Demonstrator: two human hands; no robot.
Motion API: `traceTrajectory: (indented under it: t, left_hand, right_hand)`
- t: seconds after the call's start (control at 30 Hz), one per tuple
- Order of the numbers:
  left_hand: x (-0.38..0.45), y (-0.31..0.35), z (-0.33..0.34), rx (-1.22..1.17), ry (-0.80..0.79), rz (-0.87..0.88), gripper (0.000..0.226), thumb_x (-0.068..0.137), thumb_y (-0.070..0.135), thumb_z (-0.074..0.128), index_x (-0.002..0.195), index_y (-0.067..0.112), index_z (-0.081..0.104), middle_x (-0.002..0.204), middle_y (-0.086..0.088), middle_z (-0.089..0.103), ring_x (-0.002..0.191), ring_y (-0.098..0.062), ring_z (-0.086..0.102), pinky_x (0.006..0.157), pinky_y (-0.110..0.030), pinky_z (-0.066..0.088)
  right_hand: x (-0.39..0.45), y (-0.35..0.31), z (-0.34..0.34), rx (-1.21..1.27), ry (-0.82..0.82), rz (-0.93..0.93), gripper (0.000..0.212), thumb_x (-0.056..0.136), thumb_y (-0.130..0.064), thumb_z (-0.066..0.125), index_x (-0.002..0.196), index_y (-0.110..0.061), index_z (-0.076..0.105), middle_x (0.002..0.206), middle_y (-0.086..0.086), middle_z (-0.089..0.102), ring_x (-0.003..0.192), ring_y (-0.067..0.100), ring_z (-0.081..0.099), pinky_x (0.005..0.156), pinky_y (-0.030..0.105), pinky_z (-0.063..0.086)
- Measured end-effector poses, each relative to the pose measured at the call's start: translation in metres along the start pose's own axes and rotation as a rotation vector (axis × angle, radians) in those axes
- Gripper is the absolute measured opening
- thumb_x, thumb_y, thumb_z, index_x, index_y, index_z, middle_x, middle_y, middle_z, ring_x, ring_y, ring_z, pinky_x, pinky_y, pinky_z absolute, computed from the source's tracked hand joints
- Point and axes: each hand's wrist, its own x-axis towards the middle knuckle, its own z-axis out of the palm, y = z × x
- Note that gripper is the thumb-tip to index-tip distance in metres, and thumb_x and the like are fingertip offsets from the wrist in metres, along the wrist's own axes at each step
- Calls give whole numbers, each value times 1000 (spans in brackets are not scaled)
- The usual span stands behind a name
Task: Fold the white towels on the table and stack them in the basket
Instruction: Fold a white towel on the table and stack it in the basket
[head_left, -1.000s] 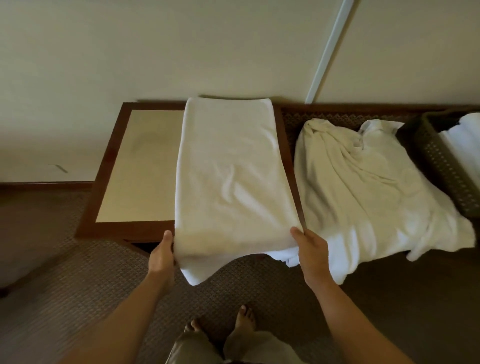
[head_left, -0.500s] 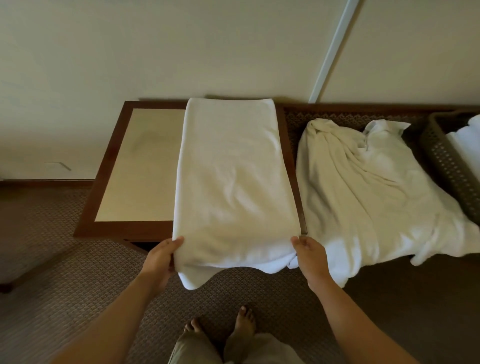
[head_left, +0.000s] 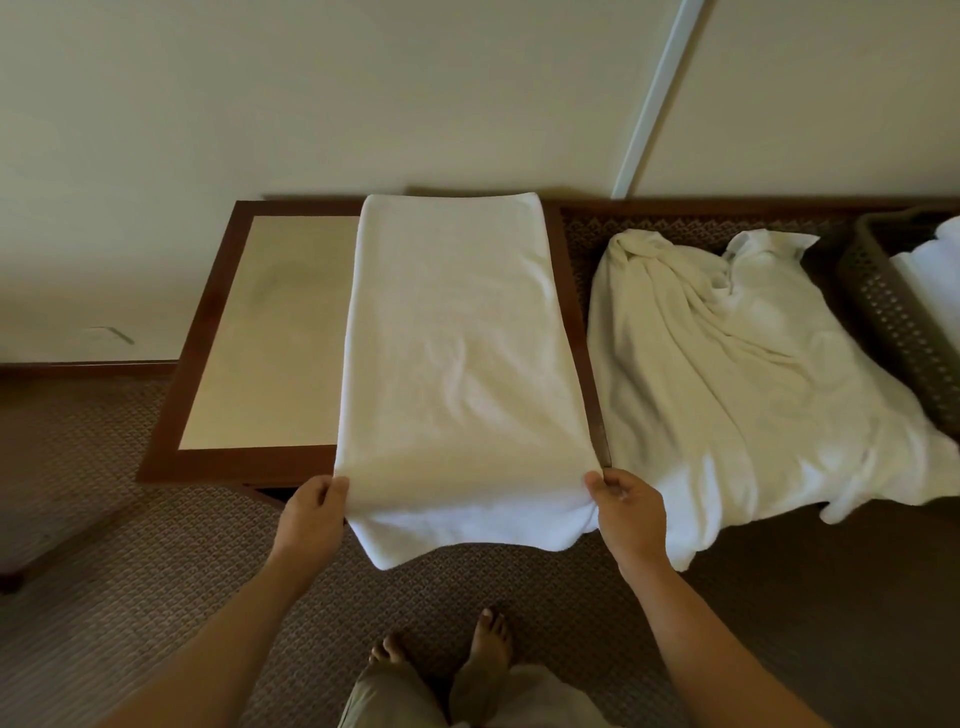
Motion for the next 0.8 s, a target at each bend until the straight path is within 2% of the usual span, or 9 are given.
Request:
traceTrajectory:
  t: [0.07,0.17,0.23,0.37,0.47,0.57,0.6,0.73,0.8]
  left_hand:
    - [-4,2,7,9,49,11,25,109,37,44,109,19,62,97,-5,65,85,-22,60,68,-38,46]
    - [-4,3,12,-196,43,-76,21,108,32,48,114,18,62,102,0,63,89,-14,57,82,-40,43]
    - [-2,1,10,-289,43,-96,24,108,35,48,112,18,65,105,-1,66,94,-13,59,87,-40,43]
    - [1,-3,10,-161,92,-28,23,107,37,49,114,19,62,105,-4,65,91,-21,60,75,-38,46]
    - [0,-1,14,-77,126,-32,21,107,38,49,114,20,57,98,-5,64,83,-24,60,64,-36,46]
    - [-3,2,18,-150,129,-62,16,105,33,55,114,21,55,98,-1,62,83,-17,57,63,-33,44]
    - [-3,1,19,-152,135,-57,15,105,31,56,115,20,55,100,0,62,83,-14,56,62,-31,43]
    - [-4,-2,19,-124,187,-61,14,104,29,57,116,21,54,98,7,59,83,-12,56,68,-35,44]
    - [-6,2,18,-133,238,-86,15,102,26,61,114,23,54,100,5,61,84,-13,57,70,-37,47]
  right_hand:
    - [3,4,4,-82,-14,31,21,96,-27,70,75,-24,71,66,0,67,68,16,61,66,29,46]
    - [4,4,9,-83,-7,43,32,96,-29,68,69,-13,61,59,1,52,59,17,50,63,33,42]
    - [1,2,10,-74,0,17,32,96,-32,68,72,-12,60,63,-2,55,61,13,52,63,28,43]
    - [0,6,5,-103,28,-44,16,96,-34,69,84,-24,69,81,-7,69,82,4,62,71,19,44]
    - [6,11,7,-160,-19,6,25,97,-34,68,76,-20,68,73,-2,68,75,14,62,65,27,44]
    - [7,9,8,-130,-51,47,34,96,-31,68,68,-14,61,53,-12,52,58,14,51,61,30,41]
    - [7,10,8,-131,-56,48,34,96,-30,69,68,-13,60,53,-12,51,57,14,50,61,31,41]
    - [6,10,6,-194,-62,52,23,96,-33,69,78,-18,70,77,3,69,78,20,64,67,31,45]
    - [6,7,7,-186,-65,49,28,94,-32,69,71,-16,67,71,6,69,74,24,65,65,31,46]
